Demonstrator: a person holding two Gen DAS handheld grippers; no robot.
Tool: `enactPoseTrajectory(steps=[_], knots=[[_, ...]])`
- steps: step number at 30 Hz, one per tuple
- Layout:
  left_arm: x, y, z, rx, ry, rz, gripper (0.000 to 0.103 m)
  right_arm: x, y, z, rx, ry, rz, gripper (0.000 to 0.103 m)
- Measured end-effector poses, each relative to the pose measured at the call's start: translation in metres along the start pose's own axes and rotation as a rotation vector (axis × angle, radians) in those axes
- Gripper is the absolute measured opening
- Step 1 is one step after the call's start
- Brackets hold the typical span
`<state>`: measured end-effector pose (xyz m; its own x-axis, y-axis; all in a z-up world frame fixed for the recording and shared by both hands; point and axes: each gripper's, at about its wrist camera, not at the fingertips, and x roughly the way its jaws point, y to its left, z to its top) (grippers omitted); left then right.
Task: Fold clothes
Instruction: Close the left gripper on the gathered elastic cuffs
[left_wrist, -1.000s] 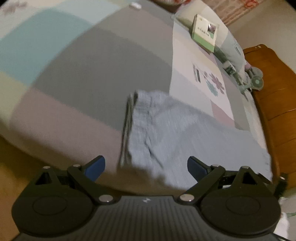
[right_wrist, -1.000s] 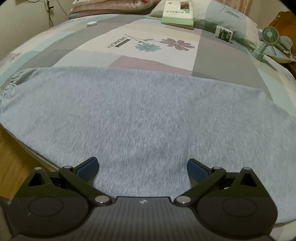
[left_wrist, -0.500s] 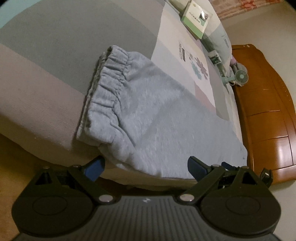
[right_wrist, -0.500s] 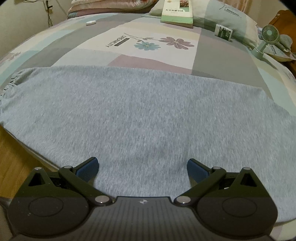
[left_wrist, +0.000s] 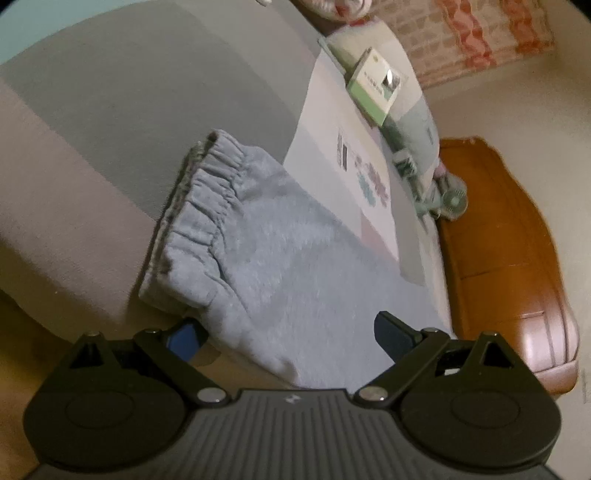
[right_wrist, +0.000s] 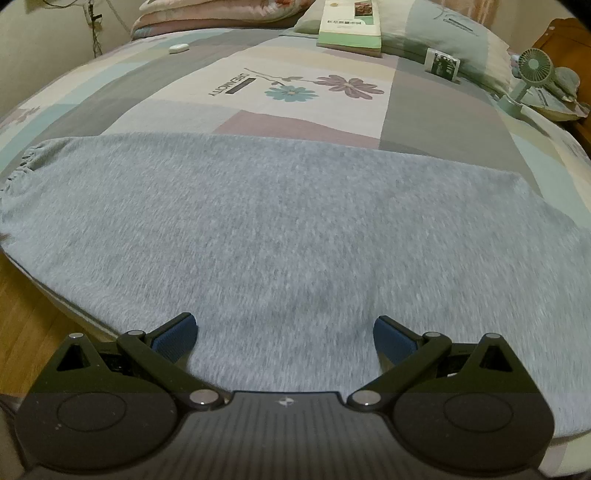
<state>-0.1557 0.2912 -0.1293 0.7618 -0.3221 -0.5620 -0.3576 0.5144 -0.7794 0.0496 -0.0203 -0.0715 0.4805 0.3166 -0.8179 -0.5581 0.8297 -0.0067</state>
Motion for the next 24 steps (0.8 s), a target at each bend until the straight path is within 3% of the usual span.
enactPoseTrajectory(steps=[6, 11, 16, 17, 19, 24], knots=[[-0.007, 0.006, -0.001, 0.002, -0.059, 0.052, 0.096, 0.000, 0.000, 0.000, 0.004, 0.001, -0.002, 0.103], [-0.004, 0.009, 0.004, -0.010, -0.077, 0.009, 0.098, 0.000, 0.000, -0.001, 0.006, -0.002, -0.003, 0.103], [0.001, 0.001, -0.001, 0.024, -0.068, -0.095, 0.098, 0.000, 0.000, 0.000, 0.004, 0.000, -0.003, 0.103], [0.004, -0.001, -0.002, 0.038, -0.048, -0.095, 0.099, 0.000, 0.000, 0.000, 0.004, 0.000, -0.003, 0.103], [0.008, -0.001, -0.003, 0.055, -0.041, -0.027, 0.098, 0.000, 0.000, 0.000, 0.005, 0.001, -0.005, 0.103], [0.001, 0.013, 0.001, -0.021, -0.140, -0.032, 0.097, 0.000, 0.000, -0.001, 0.009, 0.000, -0.003, 0.103]])
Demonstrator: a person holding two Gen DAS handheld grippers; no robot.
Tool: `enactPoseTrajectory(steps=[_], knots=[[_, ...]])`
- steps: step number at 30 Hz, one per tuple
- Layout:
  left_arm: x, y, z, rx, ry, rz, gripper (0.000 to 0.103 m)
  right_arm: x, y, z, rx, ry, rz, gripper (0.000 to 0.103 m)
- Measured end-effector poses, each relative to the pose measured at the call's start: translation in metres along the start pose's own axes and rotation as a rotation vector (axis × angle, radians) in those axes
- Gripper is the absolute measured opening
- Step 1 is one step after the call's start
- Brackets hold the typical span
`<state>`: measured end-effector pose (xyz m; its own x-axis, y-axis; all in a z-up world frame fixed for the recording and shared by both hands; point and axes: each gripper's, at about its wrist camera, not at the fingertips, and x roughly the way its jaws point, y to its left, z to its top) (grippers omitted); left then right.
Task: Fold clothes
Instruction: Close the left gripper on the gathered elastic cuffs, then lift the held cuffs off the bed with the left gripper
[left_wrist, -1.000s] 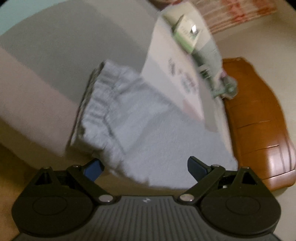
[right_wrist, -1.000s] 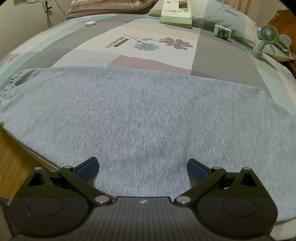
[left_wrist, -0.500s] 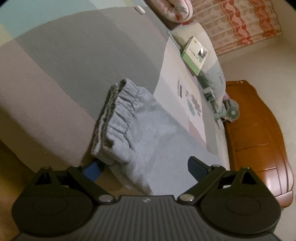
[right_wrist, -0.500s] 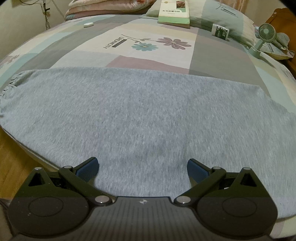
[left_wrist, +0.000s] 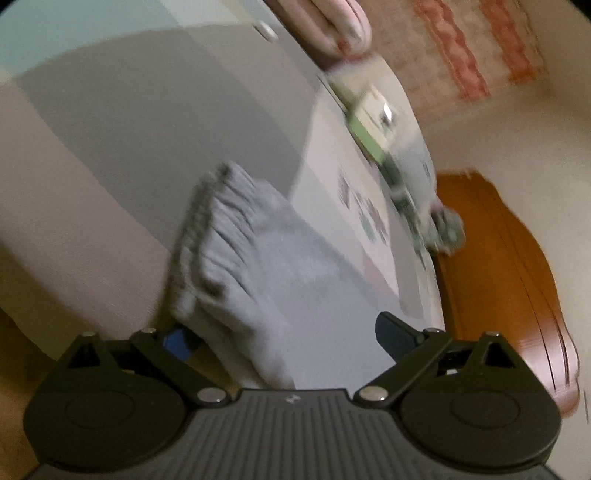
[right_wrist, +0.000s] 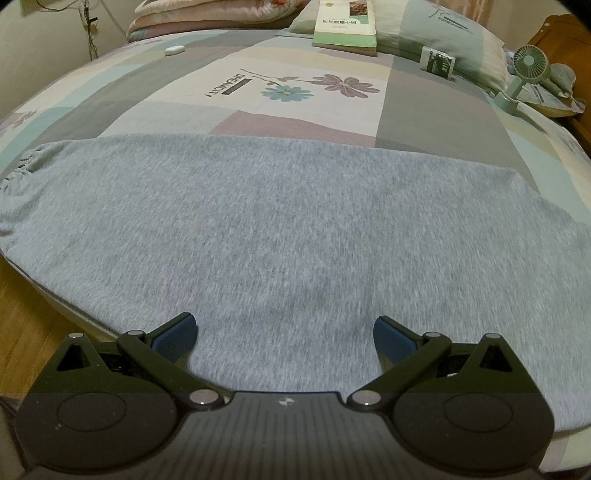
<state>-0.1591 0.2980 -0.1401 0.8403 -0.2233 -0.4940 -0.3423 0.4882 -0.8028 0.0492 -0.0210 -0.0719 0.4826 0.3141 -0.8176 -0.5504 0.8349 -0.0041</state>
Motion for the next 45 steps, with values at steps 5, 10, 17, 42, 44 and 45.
enactPoseTrajectory(steps=[5, 10, 17, 42, 44, 45], knots=[[0.008, 0.005, -0.001, -0.045, -0.007, -0.064, 0.097, 0.000, 0.000, 0.000, -0.003, 0.001, 0.004, 0.103], [0.024, 0.003, 0.004, -0.026, 0.018, -0.100, 0.097, 0.001, -0.001, -0.001, -0.005, -0.001, 0.007, 0.103], [0.021, 0.000, 0.014, 0.003, -0.066, 0.006, 0.093, 0.002, -0.003, 0.001, -0.003, 0.010, 0.016, 0.103], [0.022, -0.025, 0.008, 0.344, -0.056, 0.255, 0.031, 0.074, 0.092, 0.129, 0.304, 0.273, 0.656, 0.103], [0.020, -0.025, 0.008, 0.341, -0.056, 0.254, 0.031, 0.080, 0.102, 0.132, 0.288, 0.279, 0.643, 0.103], [0.020, -0.025, 0.008, 0.343, -0.055, 0.255, 0.031, 0.082, 0.105, 0.133, 0.285, 0.279, 0.633, 0.103]])
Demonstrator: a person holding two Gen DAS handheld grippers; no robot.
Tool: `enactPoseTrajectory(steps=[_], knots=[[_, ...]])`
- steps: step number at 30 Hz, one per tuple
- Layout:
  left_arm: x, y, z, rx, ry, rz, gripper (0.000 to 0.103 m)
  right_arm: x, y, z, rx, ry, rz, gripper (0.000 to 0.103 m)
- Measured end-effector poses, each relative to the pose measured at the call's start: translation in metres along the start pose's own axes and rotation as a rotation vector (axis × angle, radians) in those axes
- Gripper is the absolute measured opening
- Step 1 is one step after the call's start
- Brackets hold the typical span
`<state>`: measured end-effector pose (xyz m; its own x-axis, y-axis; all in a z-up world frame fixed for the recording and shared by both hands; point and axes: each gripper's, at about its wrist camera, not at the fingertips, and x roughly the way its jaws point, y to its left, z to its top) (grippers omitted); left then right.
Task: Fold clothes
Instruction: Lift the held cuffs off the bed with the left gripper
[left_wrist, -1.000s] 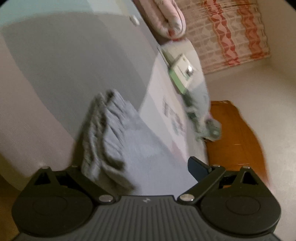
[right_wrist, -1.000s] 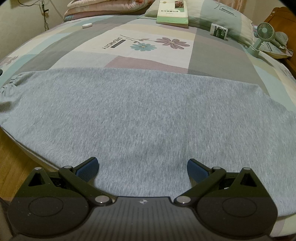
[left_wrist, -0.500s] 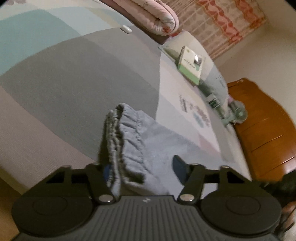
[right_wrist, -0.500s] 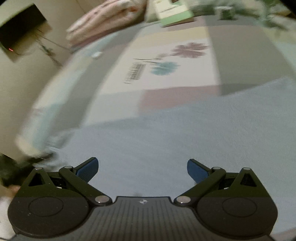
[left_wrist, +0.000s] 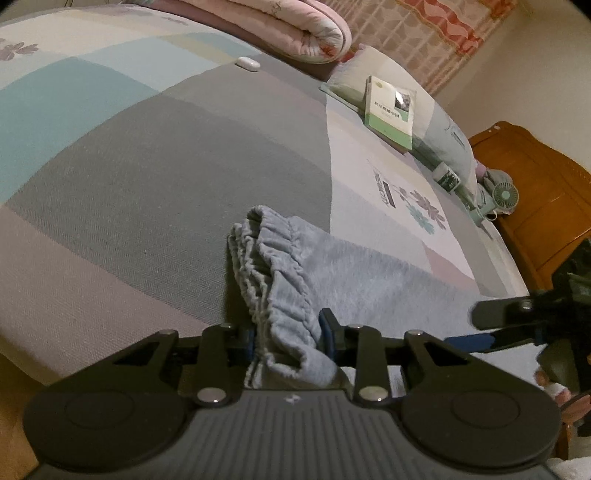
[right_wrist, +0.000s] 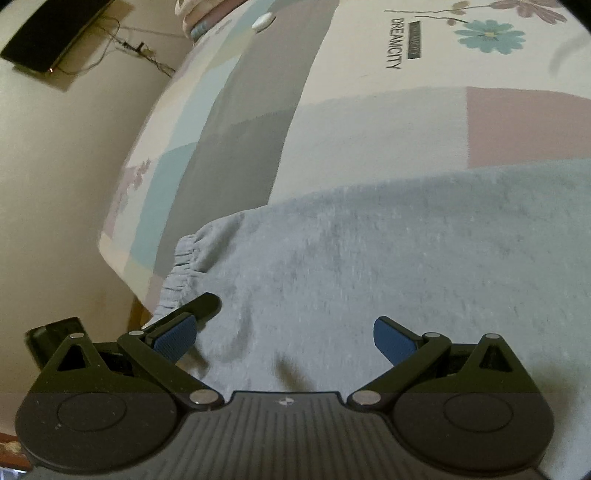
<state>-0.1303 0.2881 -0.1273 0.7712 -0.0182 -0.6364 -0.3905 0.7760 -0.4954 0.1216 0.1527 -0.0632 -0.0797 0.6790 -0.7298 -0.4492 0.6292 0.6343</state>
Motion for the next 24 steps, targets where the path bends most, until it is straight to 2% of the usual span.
enactPoseTrajectory(steps=[11, 16, 21, 24], knots=[[0.001, 0.001, -0.001, 0.013, -0.009, -0.009, 0.031, 0.017, 0.004, 0.037, 0.009, -0.112, -0.089, 0.103], [0.000, 0.002, -0.001, 0.012, -0.010, -0.011, 0.031, 0.024, 0.000, 0.057, 0.036, -0.163, -0.094, 0.103], [-0.001, 0.002, -0.001, 0.011, -0.007, -0.012, 0.031, 0.015, -0.003, 0.051, 0.065, -0.154, -0.087, 0.103], [-0.001, 0.001, -0.001, 0.015, -0.008, -0.008, 0.031, 0.007, 0.003, 0.039, 0.087, -0.094, -0.101, 0.103]])
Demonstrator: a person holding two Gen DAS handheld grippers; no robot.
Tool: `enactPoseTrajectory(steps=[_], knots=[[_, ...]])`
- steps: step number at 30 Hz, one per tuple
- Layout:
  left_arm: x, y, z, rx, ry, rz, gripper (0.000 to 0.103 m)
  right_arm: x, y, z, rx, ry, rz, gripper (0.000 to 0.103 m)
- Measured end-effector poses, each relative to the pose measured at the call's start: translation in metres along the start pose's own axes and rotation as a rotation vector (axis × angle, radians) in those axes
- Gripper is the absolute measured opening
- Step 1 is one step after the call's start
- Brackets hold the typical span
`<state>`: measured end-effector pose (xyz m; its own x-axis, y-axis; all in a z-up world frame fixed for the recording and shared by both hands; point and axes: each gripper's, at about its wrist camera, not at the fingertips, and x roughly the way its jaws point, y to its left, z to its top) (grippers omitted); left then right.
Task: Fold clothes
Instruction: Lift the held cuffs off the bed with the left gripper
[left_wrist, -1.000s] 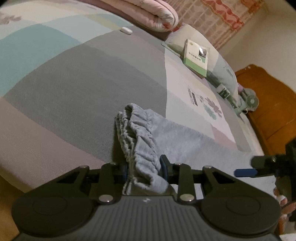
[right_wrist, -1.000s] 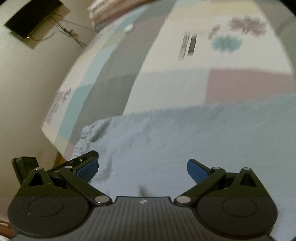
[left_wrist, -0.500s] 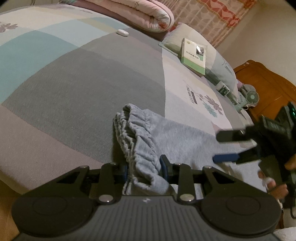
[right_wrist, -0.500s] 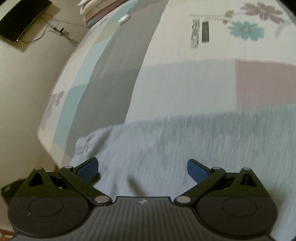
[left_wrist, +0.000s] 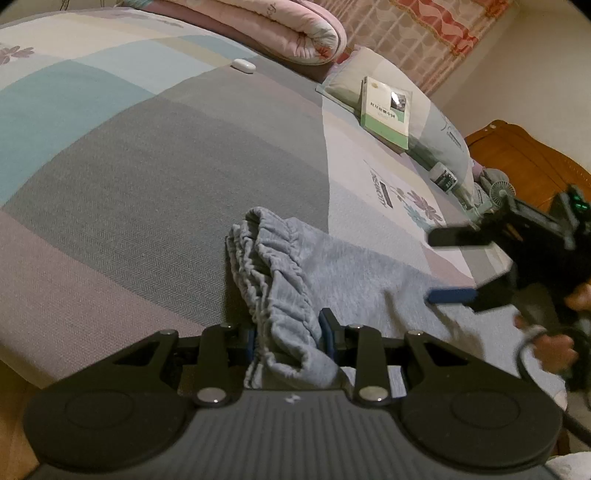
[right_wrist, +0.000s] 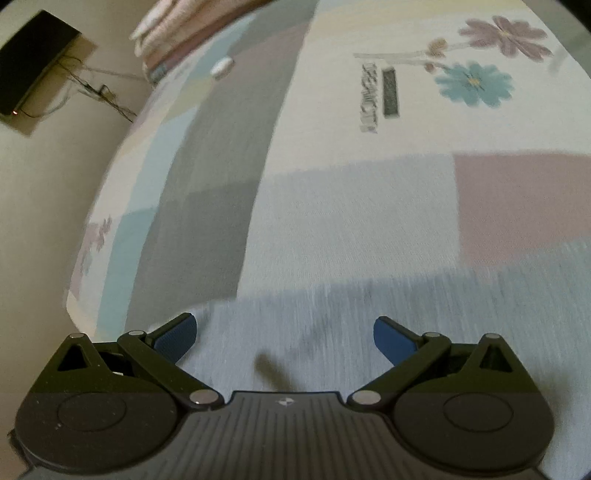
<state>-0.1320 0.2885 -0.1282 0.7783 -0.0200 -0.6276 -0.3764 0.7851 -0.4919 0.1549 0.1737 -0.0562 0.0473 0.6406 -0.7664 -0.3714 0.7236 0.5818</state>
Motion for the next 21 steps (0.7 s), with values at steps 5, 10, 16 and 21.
enactPoseTrajectory(steps=[5, 10, 16, 21], knots=[[-0.001, 0.000, -0.001, 0.003, -0.006, 0.004, 0.031, -0.009, 0.000, -0.027, 0.038, 0.111, 0.028, 0.103], [-0.001, 0.000, -0.002, 0.008, -0.012, 0.006, 0.031, -0.007, -0.003, -0.055, 0.073, 0.183, 0.000, 0.103], [-0.002, 0.000, -0.002, 0.014, -0.013, 0.002, 0.031, -0.017, 0.005, -0.064, 0.028, 0.157, -0.029, 0.103], [-0.002, 0.002, -0.002, 0.009, -0.015, -0.003, 0.031, -0.014, 0.011, -0.038, -0.012, 0.064, -0.046, 0.103]])
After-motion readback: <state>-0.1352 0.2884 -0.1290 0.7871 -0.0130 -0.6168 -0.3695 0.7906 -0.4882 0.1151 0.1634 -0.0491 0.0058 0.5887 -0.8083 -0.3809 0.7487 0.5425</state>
